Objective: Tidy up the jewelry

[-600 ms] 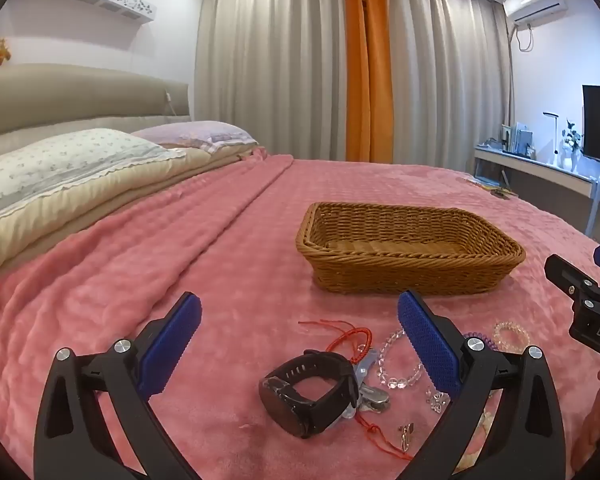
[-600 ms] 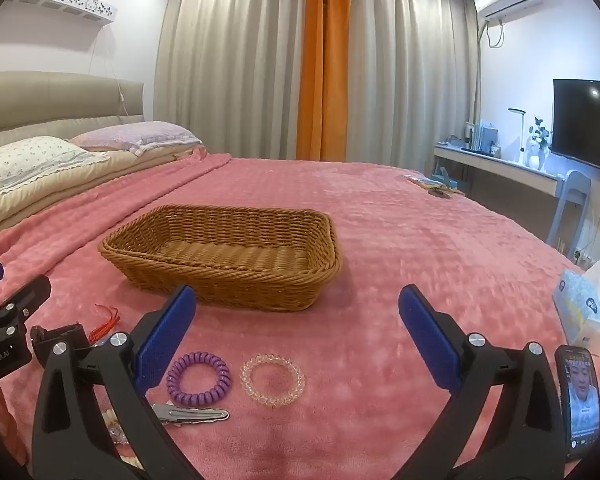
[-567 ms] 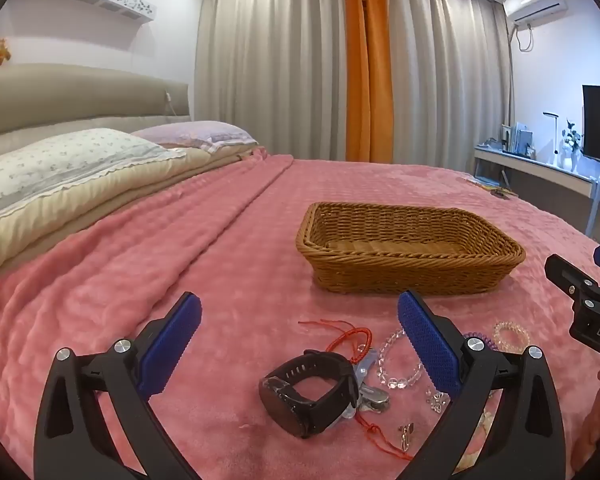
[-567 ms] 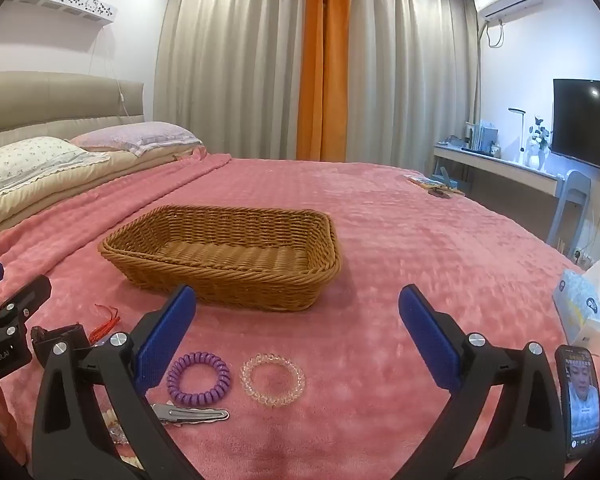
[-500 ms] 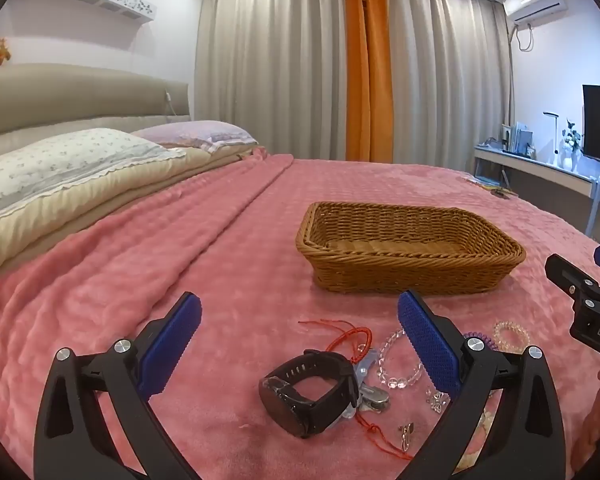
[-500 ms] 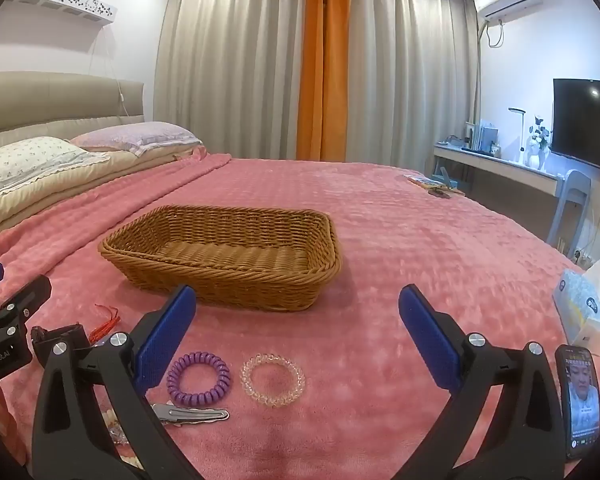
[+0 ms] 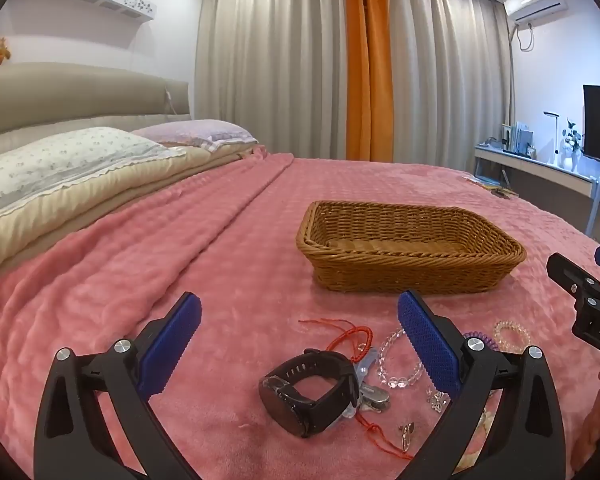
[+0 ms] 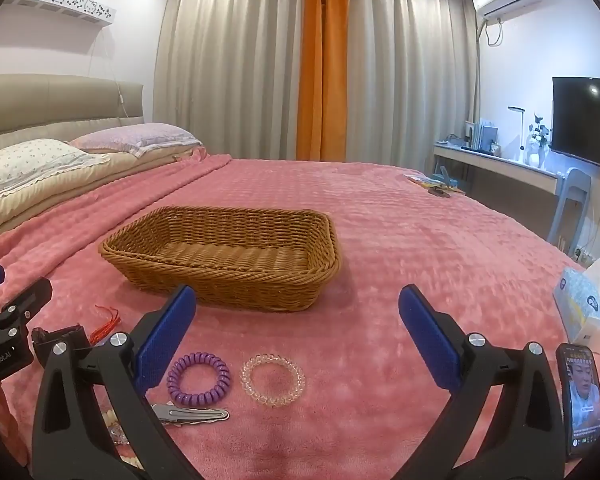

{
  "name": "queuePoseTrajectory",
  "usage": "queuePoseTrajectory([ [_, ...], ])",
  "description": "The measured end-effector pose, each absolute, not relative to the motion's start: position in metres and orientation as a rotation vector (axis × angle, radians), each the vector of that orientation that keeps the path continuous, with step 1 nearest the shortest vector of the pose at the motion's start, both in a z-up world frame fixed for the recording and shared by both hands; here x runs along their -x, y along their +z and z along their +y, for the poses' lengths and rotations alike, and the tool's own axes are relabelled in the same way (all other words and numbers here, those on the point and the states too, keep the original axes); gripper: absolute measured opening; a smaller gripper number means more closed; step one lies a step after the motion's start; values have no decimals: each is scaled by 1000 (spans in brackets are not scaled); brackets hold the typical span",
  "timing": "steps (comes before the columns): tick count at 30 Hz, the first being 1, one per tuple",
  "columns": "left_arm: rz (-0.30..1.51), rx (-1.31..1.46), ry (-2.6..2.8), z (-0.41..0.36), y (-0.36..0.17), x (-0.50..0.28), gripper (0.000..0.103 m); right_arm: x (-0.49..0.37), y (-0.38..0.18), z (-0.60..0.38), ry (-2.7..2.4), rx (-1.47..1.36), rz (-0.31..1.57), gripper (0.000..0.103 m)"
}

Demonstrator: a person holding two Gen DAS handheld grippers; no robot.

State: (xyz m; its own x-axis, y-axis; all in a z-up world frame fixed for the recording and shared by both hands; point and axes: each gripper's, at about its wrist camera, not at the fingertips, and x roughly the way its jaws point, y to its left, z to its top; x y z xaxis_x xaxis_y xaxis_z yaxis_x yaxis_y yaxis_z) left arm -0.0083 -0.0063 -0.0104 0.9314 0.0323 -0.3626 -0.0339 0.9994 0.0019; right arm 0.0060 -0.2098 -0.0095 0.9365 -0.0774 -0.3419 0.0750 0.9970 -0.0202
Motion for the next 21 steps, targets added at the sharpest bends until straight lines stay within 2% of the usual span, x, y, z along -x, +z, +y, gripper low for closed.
queuePoseTrajectory([
  [21, 373, 4, 34, -7, -11, 9, 96, -5, -10, -207, -79, 9, 348, 97],
])
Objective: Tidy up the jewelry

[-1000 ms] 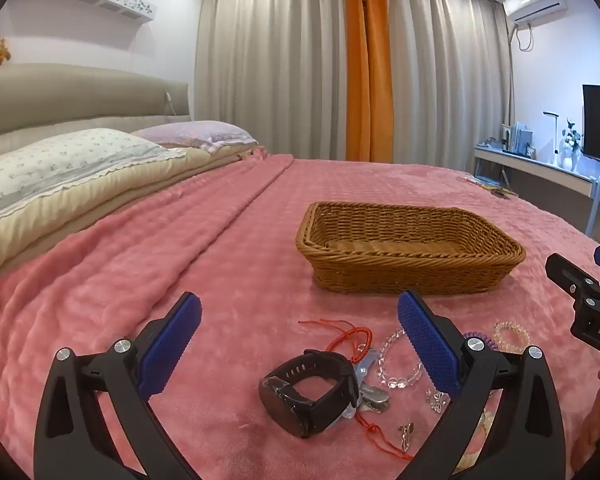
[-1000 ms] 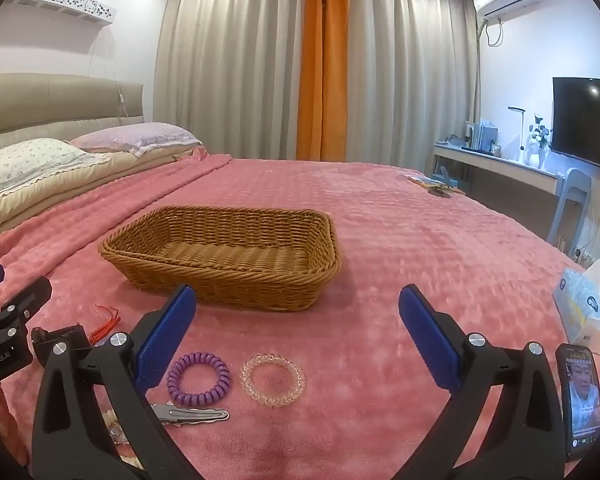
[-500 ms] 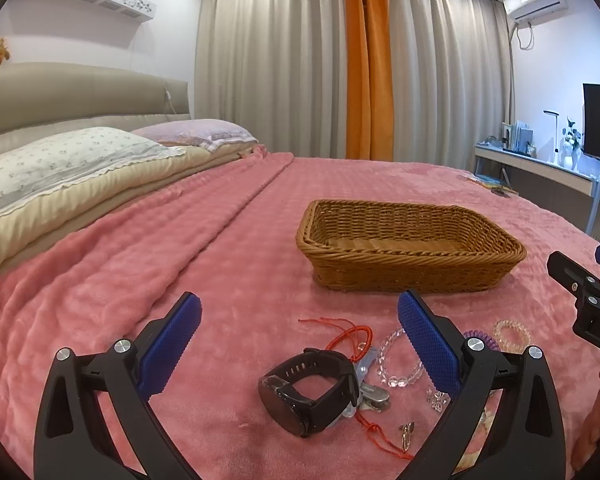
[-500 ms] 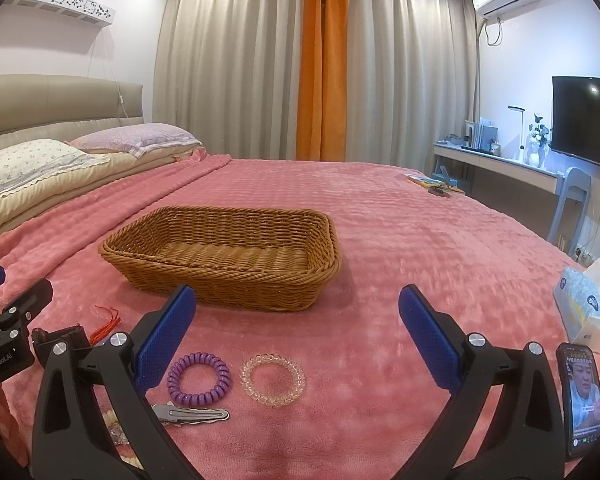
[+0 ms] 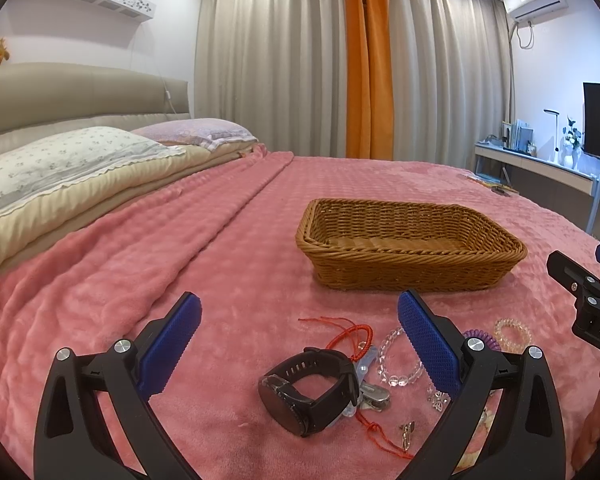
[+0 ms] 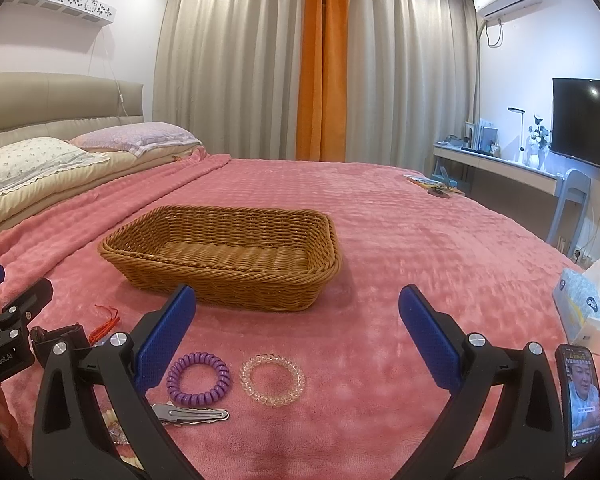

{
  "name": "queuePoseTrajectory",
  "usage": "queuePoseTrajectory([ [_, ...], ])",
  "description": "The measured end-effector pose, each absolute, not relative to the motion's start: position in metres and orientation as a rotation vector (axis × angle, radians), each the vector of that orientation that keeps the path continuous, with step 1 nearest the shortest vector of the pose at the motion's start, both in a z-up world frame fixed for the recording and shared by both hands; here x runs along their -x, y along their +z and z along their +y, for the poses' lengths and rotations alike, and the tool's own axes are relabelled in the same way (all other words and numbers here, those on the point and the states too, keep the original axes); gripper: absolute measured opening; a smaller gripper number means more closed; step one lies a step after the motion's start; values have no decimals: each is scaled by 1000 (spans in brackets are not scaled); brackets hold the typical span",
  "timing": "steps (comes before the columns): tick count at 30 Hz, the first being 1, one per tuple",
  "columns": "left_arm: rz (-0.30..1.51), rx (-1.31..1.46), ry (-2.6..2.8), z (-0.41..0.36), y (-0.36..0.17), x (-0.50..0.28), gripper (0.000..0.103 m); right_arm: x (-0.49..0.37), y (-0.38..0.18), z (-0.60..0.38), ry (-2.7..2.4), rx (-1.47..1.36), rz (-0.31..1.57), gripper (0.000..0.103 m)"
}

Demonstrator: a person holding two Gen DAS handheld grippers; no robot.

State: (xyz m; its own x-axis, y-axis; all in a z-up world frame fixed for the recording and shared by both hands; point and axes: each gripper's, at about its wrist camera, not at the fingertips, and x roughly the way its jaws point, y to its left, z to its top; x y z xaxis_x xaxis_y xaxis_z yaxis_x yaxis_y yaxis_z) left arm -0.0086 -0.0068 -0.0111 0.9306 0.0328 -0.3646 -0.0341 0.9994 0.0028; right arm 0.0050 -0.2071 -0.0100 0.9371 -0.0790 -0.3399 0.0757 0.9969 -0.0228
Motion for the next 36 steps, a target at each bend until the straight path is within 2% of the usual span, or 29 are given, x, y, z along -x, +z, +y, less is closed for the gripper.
queuePoseTrajectory([
  [26, 379, 19, 21, -4, -10, 8, 96, -7, -13, -212, -88, 1, 357, 97],
  [32, 478, 188, -88, 45, 1, 3, 96, -12, -10, -225, -81, -31, 398, 97],
  [36, 582, 241, -106, 78, 8, 6, 95, -16, -9, -234, -65, -49, 470, 89],
])
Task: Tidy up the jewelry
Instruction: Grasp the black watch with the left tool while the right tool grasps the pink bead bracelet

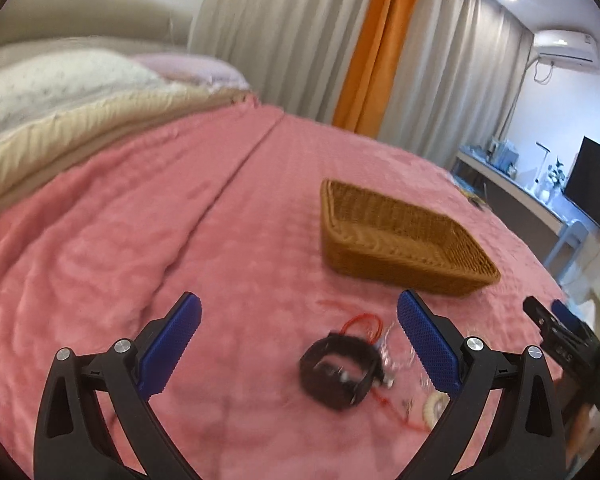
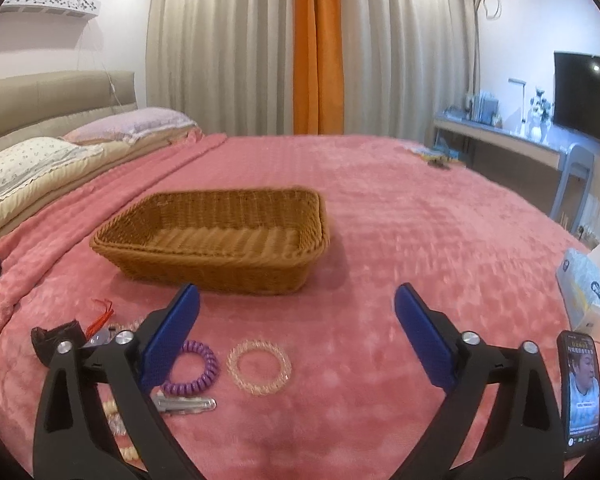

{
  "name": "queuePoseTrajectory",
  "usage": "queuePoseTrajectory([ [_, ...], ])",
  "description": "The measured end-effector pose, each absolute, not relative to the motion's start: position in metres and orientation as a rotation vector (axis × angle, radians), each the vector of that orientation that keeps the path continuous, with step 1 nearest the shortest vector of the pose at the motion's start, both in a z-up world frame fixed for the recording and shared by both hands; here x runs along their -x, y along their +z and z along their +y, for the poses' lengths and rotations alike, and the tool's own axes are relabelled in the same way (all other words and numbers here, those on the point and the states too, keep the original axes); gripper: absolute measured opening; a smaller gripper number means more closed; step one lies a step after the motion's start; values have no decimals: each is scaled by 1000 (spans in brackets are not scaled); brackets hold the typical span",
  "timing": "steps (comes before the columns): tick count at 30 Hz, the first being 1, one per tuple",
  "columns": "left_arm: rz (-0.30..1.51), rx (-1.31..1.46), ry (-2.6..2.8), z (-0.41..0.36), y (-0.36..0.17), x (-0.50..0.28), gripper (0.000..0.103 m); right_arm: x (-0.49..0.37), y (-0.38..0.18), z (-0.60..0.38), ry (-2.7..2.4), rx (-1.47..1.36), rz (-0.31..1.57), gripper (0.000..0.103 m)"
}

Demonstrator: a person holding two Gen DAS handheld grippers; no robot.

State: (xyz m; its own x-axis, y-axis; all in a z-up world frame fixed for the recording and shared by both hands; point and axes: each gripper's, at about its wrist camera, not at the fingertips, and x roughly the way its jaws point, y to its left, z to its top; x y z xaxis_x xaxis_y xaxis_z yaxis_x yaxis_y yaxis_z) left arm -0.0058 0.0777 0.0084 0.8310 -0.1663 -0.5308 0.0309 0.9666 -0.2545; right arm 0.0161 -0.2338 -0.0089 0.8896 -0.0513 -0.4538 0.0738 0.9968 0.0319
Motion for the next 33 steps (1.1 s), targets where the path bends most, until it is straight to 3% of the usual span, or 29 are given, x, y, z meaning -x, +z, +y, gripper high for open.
queuePoseTrajectory([
  [3, 668, 201, -118, 76, 7, 3, 94, -17, -7, -239, -27, -50, 532, 80],
  [6, 786, 173, -171, 68, -1, -8, 83, -17, -3, -241, 7, -30, 584, 68],
  [9, 888, 175, -242, 64, -10, -27, 79, -18, 5, -247, 37, -5, 630, 59],
  [18, 1102, 143, -376, 64, -41, -78, 66, -48, -18, -241, 109, 17, 810, 37],
  [27, 1171, 136, -473, 57, -55, -99, 61, -77, -64, -229, 107, 24, 910, 25],
  [32, 1192, 207, -569, 57, -57, -94, 37, -77, -68, -224, 134, 43, 919, 17],
  [33, 1190, 210, -573, 55, -59, -91, 37, -77, -68, -222, 133, 52, 919, 14],
])
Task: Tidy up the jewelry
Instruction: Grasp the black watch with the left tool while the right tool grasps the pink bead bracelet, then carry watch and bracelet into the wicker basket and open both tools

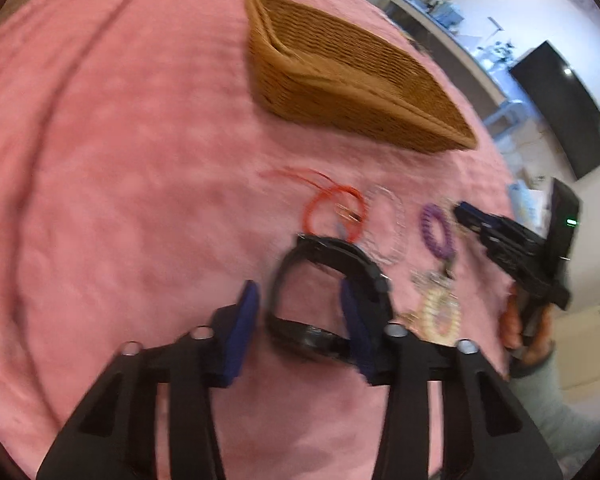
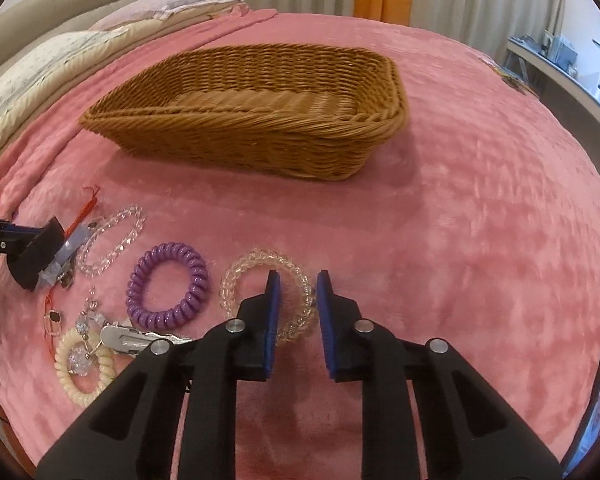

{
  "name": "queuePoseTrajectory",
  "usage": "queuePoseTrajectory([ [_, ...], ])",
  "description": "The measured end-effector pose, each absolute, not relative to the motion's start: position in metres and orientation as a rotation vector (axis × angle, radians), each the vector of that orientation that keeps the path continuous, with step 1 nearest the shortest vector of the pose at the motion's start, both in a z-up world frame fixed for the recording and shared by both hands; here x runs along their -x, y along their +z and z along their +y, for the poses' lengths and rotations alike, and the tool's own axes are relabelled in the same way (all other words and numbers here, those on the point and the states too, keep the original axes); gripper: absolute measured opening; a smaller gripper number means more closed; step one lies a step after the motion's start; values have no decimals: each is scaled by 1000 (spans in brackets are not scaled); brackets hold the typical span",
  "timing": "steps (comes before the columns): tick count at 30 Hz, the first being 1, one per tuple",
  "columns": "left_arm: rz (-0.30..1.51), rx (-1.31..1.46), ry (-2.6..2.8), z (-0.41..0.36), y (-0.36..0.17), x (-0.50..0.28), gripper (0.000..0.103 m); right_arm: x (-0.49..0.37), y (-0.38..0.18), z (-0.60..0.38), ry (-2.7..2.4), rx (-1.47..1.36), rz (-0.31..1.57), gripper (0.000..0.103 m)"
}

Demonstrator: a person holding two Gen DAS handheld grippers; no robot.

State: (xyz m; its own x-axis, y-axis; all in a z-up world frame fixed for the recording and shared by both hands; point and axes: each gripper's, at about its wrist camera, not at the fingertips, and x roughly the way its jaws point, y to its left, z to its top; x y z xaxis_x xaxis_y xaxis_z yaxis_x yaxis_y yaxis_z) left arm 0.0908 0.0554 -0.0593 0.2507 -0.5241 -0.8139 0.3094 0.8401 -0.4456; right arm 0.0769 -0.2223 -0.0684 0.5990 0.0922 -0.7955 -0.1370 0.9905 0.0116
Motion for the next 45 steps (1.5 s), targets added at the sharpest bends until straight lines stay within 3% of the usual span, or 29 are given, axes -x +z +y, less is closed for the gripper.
queuePoseTrajectory([
  [4, 1128, 166, -520, 54, -53, -73, 31, -76, -68, -218, 152, 72, 913, 8],
  [5, 1114, 163, -503, 55, -51, -70, 23, -73, -67, -215, 171, 80, 907, 8],
  [6, 1091, 165, -477, 59, -50, -65, 8, -72, -66, -214, 183, 83, 900, 8],
  [9, 1036, 206, -466, 71, -45, -52, 5, -65, -63, -212, 187, 94, 874, 8],
  [22, 846, 231, -428, 69, -9, -28, 3, -46, -28, -225, 197, 13, 762, 8],
  [32, 698, 219, -422, 25, 70, -94, 3, -97, 53, -226, 140, 3, 595, 8],
  [38, 741, 185, -368, -13, 61, -164, 4, -164, 30, -228, 97, -7, 669, 8],
  [45, 904, 115, -340, -41, 10, -211, 4, -201, -21, -233, 85, -17, 804, 8],
])
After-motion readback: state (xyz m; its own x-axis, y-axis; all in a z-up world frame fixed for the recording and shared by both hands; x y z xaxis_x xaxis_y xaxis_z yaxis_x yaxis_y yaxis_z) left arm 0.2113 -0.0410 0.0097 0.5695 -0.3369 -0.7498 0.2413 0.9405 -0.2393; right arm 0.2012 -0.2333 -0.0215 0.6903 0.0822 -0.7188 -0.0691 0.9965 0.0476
